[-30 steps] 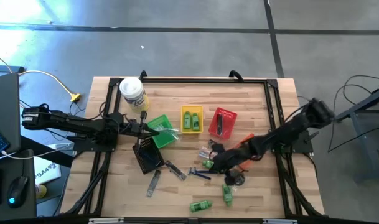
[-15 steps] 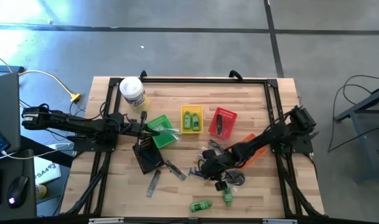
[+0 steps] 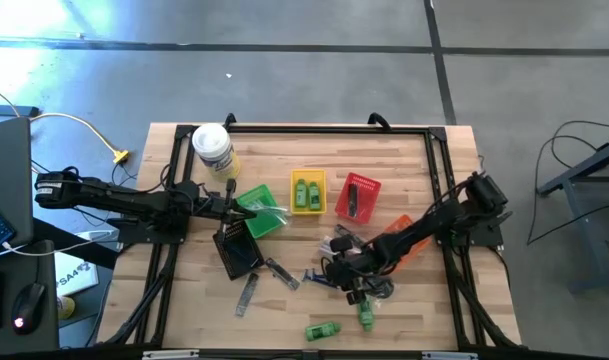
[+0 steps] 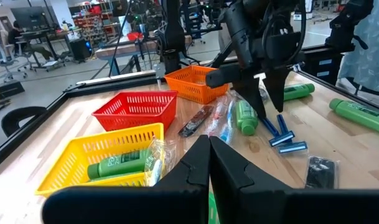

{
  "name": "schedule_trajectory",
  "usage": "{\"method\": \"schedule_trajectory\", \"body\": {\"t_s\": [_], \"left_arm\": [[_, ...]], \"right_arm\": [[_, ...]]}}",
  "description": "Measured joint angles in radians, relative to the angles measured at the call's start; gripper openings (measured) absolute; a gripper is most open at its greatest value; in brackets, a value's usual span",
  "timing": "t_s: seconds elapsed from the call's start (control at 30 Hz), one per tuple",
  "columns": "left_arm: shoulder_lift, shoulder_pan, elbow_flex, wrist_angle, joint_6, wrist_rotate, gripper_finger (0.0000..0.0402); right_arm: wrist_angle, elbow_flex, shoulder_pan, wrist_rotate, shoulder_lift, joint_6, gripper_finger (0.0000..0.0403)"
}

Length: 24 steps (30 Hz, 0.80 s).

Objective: Pick & Place Travel size toiletries
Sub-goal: Put the blue razor into the black bin

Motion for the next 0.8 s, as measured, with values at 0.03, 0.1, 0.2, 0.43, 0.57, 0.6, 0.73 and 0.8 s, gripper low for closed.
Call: {"method": "schedule_trajectory", "body": {"t_s": [0.03, 0.1, 0.2, 0.43, 0.57, 0.6, 0.73, 0.8], "left_arm": [[0.000, 0.000, 0.000, 0.000, 0.000, 0.000, 0.0000], [0.000, 0.000, 0.000, 0.000, 0.000, 0.000, 0.0000], [0.000, 0.000, 0.000, 0.000, 0.001, 0.000, 0.0000], [0.000, 0.000, 0.000, 0.000, -0.002, 0.000, 0.0000], [0.000, 0.000, 0.000, 0.000, -0.002, 0.000, 0.0000], [0.000, 0.000, 0.000, 0.001, -0.002, 0.000, 0.0000], [0.000, 0.000, 0.000, 0.009, -0.002, 0.000, 0.0000], [0.000, 0.000, 0.000, 0.016, -0.002, 0.000, 0.0000]], "right_arm": [[0.004, 0.000, 0.000, 0.000, 0.008, -0.001, 0.0163], [0.019, 0.000, 0.000, -0.004, 0.028, -0.014, 0.0157], [0.031, 0.002, 0.000, 0.000, 0.061, -0.009, 0.0148], [0.012, 0.002, -0.011, 0.012, 0.084, 0.057, 0.0130], [0.023, 0.002, -0.011, 0.022, 0.085, 0.058, 0.0118], [0.027, 0.002, -0.011, 0.025, 0.085, 0.058, 0.0113], [0.037, 0.001, -0.011, 0.045, 0.085, 0.061, 0.0068], [0.033, -0.001, -0.011, 0.072, 0.077, 0.062, 0.0036]]}}
